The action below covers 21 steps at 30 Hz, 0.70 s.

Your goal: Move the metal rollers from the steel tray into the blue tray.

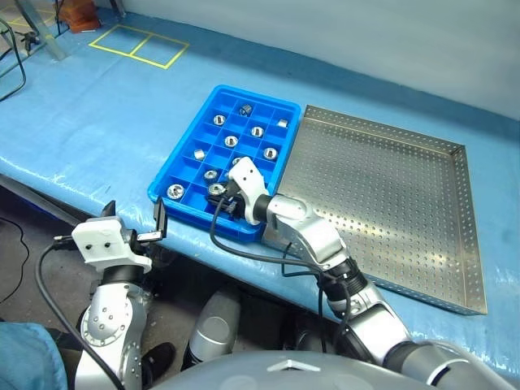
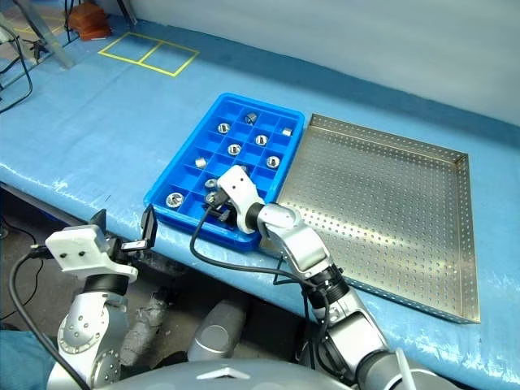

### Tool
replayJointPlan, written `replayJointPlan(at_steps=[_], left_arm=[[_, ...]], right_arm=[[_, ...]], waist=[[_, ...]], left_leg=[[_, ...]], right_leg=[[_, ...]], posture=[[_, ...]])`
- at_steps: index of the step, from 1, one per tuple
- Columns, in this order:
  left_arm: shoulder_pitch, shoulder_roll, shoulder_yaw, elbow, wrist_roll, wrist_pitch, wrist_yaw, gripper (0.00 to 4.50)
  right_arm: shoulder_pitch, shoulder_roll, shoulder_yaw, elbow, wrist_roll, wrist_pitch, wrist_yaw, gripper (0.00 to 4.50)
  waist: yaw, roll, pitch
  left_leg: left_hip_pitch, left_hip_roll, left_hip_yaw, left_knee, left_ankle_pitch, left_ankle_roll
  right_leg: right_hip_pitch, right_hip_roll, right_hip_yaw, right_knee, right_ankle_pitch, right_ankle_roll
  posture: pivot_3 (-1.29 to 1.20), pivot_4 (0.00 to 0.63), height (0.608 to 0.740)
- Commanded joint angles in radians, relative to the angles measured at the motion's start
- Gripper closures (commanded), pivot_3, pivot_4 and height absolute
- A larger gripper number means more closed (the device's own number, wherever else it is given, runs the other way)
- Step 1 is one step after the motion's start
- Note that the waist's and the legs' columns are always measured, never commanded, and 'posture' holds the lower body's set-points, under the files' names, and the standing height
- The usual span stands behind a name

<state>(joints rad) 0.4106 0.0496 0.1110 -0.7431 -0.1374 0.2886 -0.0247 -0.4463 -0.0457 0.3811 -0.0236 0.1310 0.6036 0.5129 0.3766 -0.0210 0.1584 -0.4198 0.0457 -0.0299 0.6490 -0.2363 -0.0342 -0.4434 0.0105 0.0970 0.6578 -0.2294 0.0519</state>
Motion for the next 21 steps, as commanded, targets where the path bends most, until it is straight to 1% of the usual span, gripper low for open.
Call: replayJointPlan(at_steps=[1, 8, 10, 12, 16, 21], left_arm=[[-0.020, 0.009, -0.011, 0.003, -0.006, 0.005, -0.013, 0.00], [-0.050, 0.012, -0.013, 0.015, -0.005, 0.021, -0.025, 0.00], [-0.056, 0.013, -0.014, 0.016, -0.005, 0.025, -0.028, 0.00], [-0.059, 0.014, -0.014, 0.016, -0.006, 0.028, -0.030, 0.00], [-0.071, 0.022, -0.013, 0.017, -0.010, 0.036, -0.037, 0.00], [-0.131, 0.057, -0.016, 0.034, -0.016, 0.060, -0.068, 0.00]], right_arm=[[0.008, -0.022, 0.001, -0.092, 0.015, 0.036, 0.019, 2.71], [0.022, -0.033, 0.031, -0.116, 0.018, 0.084, 0.030, 2.71], [0.026, -0.030, 0.038, -0.116, 0.015, 0.086, 0.028, 1.99], [0.030, -0.025, 0.038, -0.120, 0.013, 0.087, 0.024, 1.47], [0.038, -0.017, 0.020, -0.139, 0.006, 0.082, -0.007, 0.18], [0.072, -0.025, -0.054, -0.225, 0.017, 0.047, -0.054, 0.18]], waist=[[-0.004, 0.000, 0.000], [-0.010, 0.000, 0.000], [-0.010, 0.000, 0.000], [-0.012, 0.000, 0.000], [-0.020, 0.000, 0.000], [-0.028, 0.000, 0.000]], left_leg=[[0.000, 0.000, 0.000, 0.000, 0.000, 0.000], [-0.001, 0.000, 0.000, 0.000, 0.000, 0.000], [-0.001, 0.000, 0.000, 0.000, 0.000, 0.000], [-0.001, 0.000, 0.000, 0.000, 0.000, 0.000], [-0.001, 0.000, 0.000, 0.000, 0.000, 0.000], [-0.001, 0.000, 0.000, 0.001, 0.000, 0.000]], right_leg=[[0.000, 0.000, 0.000, 0.000, 0.000, 0.000], [0.001, 0.000, 0.000, 0.000, 0.000, 0.000], [0.001, 0.000, 0.000, 0.000, 0.000, 0.000], [0.001, 0.000, 0.000, 0.000, 0.000, 0.000], [0.001, 0.000, 0.000, 0.000, 0.000, 0.000], [0.001, 0.000, 0.000, 0.001, 0.000, 0.000]], posture=[[0.45, 0.150, 0.740], [0.44, 0.150, 0.740], [0.43, 0.150, 0.740], [0.43, 0.150, 0.740], [0.41, 0.150, 0.740], [0.34, 0.150, 0.740]])
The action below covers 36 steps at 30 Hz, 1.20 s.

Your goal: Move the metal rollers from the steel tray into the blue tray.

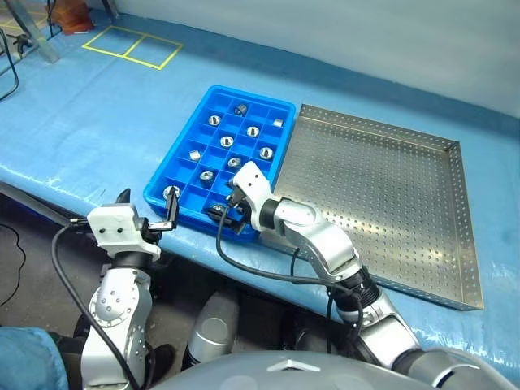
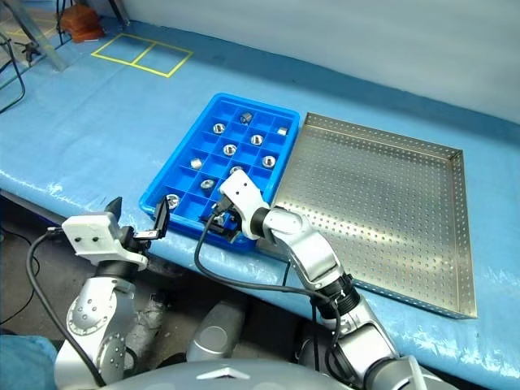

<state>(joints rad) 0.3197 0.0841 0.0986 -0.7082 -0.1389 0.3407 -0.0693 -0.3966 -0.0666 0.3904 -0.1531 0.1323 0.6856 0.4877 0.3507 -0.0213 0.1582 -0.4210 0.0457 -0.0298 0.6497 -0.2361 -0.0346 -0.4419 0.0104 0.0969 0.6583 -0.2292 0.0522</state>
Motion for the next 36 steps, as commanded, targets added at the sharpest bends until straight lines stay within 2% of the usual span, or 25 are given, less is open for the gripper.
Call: replayJointPlan(at_steps=[1, 8, 12, 18, 21, 27, 36], left_arm=[[-0.058, 0.031, -0.002, 0.005, -0.017, 0.013, -0.031, 0.00], [-0.207, 0.103, 0.005, 0.094, -0.039, 0.047, -0.094, 0.00], [-0.269, 0.141, -0.019, 0.160, -0.034, 0.045, -0.139, 0.00], [-0.335, 0.161, -0.057, 0.235, -0.028, 0.034, -0.178, 0.00], [-0.346, 0.166, -0.065, 0.248, -0.034, 0.036, -0.193, 0.00], [-0.348, 0.174, -0.065, 0.255, -0.033, 0.041, -0.204, 0.00], [-0.335, 0.175, -0.070, 0.249, -0.031, 0.045, -0.202, 0.00]], right_arm=[[0.035, -0.009, -0.079, -0.121, 0.017, -0.047, -0.038, 0.18], [0.184, -0.092, -0.185, -0.311, -0.012, -0.177, -0.093, 0.18], [0.291, -0.127, -0.244, -0.401, 0.016, -0.187, -0.108, 0.18], [0.440, -0.105, -0.317, -0.456, 0.038, -0.209, -0.168, 0.18], [0.478, -0.091, -0.334, -0.468, 0.040, -0.213, -0.194, 0.18], [0.506, -0.093, -0.330, -0.479, 0.034, -0.218, -0.218, 0.18], [0.502, -0.097, -0.310, -0.475, 0.033, -0.220, -0.227, 0.18]], waist=[[-0.006, 0.000, 0.000], [-0.084, 0.000, 0.000], [-0.166, 0.000, 0.000], [-0.288, 0.000, 0.000], [-0.330, 0.000, 0.000], [-0.360, 0.000, 0.000], [-0.362, 0.000, 0.000]], left_leg=[[0.000, 0.000, 0.000, 0.000, 0.000, 0.000], [0.000, 0.000, 0.000, 0.001, 0.000, 0.000], [0.002, 0.000, -0.001, 0.001, 0.000, 0.000], [0.010, 0.000, -0.002, 0.001, 0.000, 0.001], [0.011, 0.000, -0.002, 0.001, 0.000, 0.001], [0.011, 0.000, -0.002, 0.002, 0.001, 0.002], [0.011, -0.001, -0.002, 0.002, 0.001, 0.002]], right_leg=[[0.000, 0.000, 0.000, 0.000, 0.000, 0.000], [0.003, 0.000, 0.000, 0.000, 0.001, 0.001], [0.005, 0.000, 0.000, 0.000, 0.001, 0.001], [0.014, 0.000, 0.001, 0.000, 0.000, 0.000], [0.014, 0.000, 0.002, 0.001, 0.001, 0.001], [0.014, 0.000, 0.002, 0.003, 0.001, 0.001], [0.014, 0.000, 0.002, 0.003, 0.001, 0.001]], posture=[[0.33, 0.150, 0.740], [0.22, 0.150, 0.740], [0.14, 0.150, 0.740], [0.09, 0.150, 0.740], [0.08, 0.150, 0.740], [0.07, 0.150, 0.740], [0.08, 0.150, 0.740]])
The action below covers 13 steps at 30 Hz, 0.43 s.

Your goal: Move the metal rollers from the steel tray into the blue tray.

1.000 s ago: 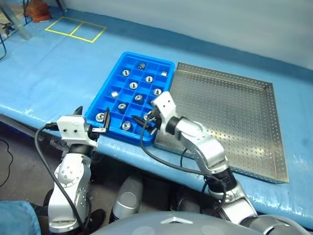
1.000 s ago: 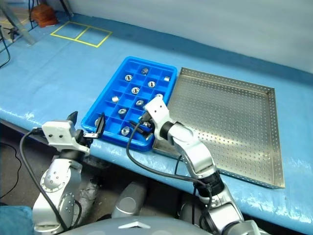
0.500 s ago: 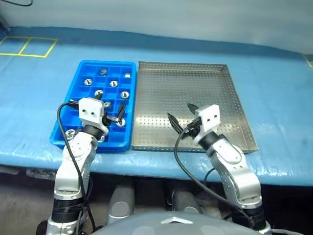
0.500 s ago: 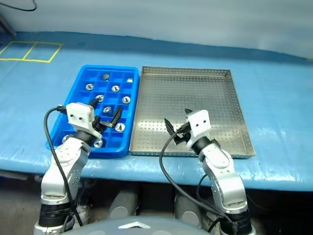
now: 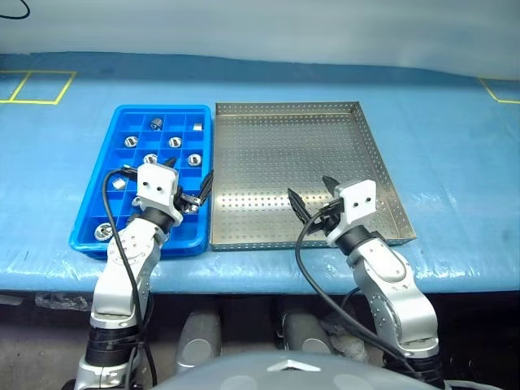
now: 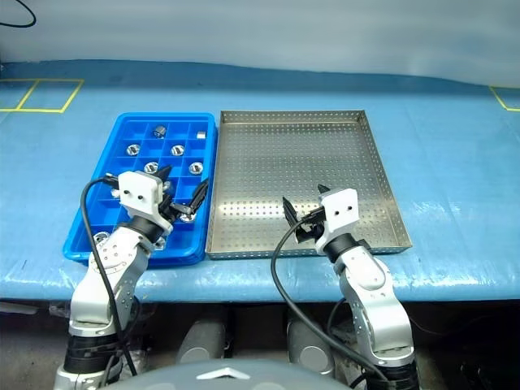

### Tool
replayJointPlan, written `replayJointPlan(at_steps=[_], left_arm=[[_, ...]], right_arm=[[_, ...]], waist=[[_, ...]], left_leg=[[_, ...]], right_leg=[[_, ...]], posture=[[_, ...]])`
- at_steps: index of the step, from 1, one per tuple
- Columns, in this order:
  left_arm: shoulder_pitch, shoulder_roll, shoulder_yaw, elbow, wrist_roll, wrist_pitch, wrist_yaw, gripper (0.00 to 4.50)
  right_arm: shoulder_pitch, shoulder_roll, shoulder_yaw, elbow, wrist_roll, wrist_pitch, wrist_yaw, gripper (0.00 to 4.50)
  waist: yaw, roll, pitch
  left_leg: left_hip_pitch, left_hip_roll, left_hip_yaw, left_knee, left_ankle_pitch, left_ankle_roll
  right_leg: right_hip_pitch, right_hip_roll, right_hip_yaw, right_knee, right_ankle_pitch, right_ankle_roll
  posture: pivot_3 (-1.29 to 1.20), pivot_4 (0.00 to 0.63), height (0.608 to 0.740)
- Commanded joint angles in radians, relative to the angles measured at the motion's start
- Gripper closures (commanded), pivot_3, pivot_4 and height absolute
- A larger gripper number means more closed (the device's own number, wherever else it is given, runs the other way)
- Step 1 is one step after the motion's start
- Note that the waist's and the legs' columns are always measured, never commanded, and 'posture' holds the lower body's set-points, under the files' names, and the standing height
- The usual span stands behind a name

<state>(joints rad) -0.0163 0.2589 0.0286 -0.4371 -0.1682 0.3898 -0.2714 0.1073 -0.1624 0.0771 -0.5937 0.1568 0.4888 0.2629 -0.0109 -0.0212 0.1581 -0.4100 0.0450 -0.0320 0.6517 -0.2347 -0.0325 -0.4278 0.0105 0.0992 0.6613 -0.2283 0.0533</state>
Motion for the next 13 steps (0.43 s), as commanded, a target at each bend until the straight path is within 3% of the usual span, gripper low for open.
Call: replayJointPlan(at_steps=[1, 13], left_arm=[[0.003, -0.001, -0.003, -0.021, -0.001, -0.004, 0.001, 0.00], [0.007, -0.013, -0.013, -0.015, -0.003, -0.011, 0.009, 0.00]], right_arm=[[-0.001, 0.000, 0.005, -0.035, 0.008, -0.024, -0.004, 0.18], [0.010, 0.010, 0.022, -0.024, -0.002, -0.029, -0.032, 0.18]], waist=[[0.000, 0.000, 0.000], [0.000, 0.000, 0.000]], left_leg=[[0.000, 0.000, 0.000, 0.000, 0.000, 0.000], [0.000, 0.000, 0.000, 0.000, 0.000, 0.000]], right_leg=[[0.000, 0.000, 0.000, 0.000, 0.000, 0.000], [0.000, 0.000, 0.000, 0.000, 0.000, 0.000]], posture=[[0.08, 0.150, 0.740], [0.07, 0.150, 0.740]])
